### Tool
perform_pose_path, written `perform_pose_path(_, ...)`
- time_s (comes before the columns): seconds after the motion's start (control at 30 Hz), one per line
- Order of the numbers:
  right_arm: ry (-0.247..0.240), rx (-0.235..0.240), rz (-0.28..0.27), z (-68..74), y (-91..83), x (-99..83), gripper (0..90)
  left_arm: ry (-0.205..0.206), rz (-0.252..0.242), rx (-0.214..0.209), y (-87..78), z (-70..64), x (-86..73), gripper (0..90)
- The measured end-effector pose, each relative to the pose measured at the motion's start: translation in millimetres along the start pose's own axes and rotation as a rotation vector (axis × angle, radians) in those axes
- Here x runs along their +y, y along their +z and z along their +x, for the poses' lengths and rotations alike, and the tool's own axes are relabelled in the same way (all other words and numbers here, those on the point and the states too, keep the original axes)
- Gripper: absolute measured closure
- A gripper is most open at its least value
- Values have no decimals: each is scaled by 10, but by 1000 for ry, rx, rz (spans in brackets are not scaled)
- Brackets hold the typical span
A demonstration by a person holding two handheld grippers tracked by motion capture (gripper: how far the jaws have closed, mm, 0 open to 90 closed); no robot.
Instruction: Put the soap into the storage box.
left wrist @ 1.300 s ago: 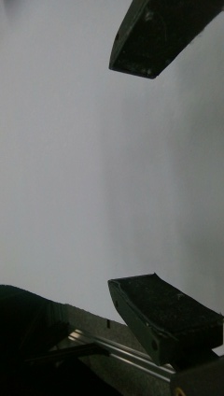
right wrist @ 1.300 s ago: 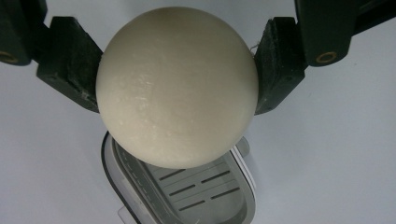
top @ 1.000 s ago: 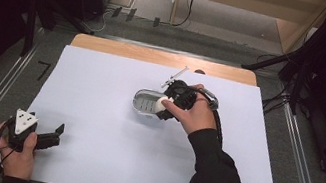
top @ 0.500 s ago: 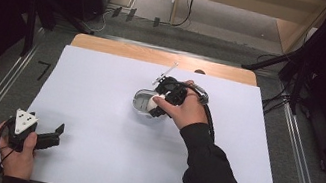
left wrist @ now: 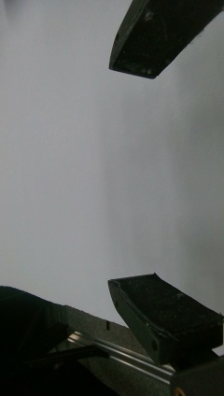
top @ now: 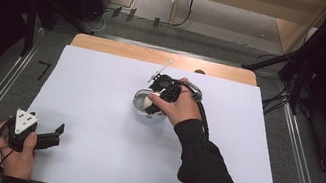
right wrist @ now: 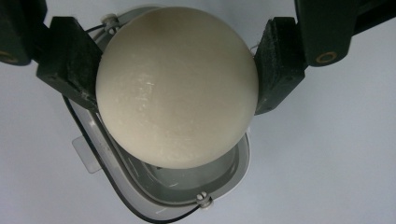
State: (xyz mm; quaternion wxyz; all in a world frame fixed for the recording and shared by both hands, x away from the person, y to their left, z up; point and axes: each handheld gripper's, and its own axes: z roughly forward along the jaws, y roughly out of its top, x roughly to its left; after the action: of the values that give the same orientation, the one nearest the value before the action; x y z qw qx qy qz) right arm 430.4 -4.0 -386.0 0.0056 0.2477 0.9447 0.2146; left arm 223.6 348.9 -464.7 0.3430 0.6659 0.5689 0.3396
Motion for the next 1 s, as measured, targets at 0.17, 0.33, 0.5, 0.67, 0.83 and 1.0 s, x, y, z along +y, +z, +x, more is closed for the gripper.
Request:
perform_pose_path(0.17,10,3,13,-3,29,11,255,2,3,0,2,-1,1,2)
perform_pose_path(0.33,19,12,21,-25,59,-2,254,4,4,1,5,-2,1,2)
perform_pose_path(0.5,18,21,28,-23,95,-7,254,5,4,-1,8,-6,1,2)
perform_pose_path(0.67,46,50,23,-56,143,-28,254,6,6,-1,8,-4,2,2)
perform_pose_path(0.83,54,52,27,-56,162,-21,254,7,7,-2,9,-4,3,2)
perform_pose_path(1.0,65,49,19,-60,164,-22,254,6,7,-1,9,-6,3,2)
